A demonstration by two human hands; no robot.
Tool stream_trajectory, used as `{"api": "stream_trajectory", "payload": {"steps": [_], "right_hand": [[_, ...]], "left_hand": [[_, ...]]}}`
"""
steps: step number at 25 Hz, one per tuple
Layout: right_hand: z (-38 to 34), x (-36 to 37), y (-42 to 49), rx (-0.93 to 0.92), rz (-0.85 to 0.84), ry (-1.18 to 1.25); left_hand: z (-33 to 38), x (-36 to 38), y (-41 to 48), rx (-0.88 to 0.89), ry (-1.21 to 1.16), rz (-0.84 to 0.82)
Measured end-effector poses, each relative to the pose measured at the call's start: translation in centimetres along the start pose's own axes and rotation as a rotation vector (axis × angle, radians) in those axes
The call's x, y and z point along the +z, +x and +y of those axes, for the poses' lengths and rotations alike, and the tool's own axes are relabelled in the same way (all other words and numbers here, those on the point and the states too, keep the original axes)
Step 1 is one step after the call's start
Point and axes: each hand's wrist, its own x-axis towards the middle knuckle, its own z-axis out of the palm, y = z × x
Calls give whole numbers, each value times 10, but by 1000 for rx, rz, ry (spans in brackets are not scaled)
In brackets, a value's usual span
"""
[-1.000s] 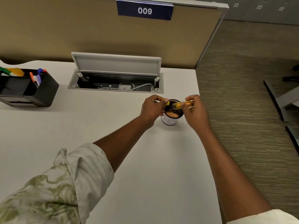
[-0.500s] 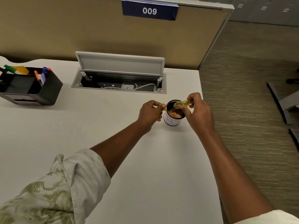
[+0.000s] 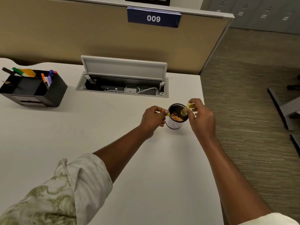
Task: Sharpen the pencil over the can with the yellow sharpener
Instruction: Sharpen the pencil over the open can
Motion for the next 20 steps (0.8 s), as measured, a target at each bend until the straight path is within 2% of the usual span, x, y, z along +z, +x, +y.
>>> {"api": "stream_trajectory", "payload": {"steps": [2, 5, 7, 12, 20], "right_hand": [[-2, -4, 1, 205, 38, 231], [-10, -10, 0, 572, 49, 700], [-19, -15, -7, 702, 43, 899], [-45, -22, -35, 775, -1, 1073], [-80, -28, -65, 754, -42, 1014]], "left_hand": [[2, -2, -5, 0, -12, -17], [7, -3, -11, 10, -31, -14], [10, -4, -19, 31, -64, -9], [14, -10, -40, 93, -114, -42], [7, -42, -76, 142, -97, -48]]}}
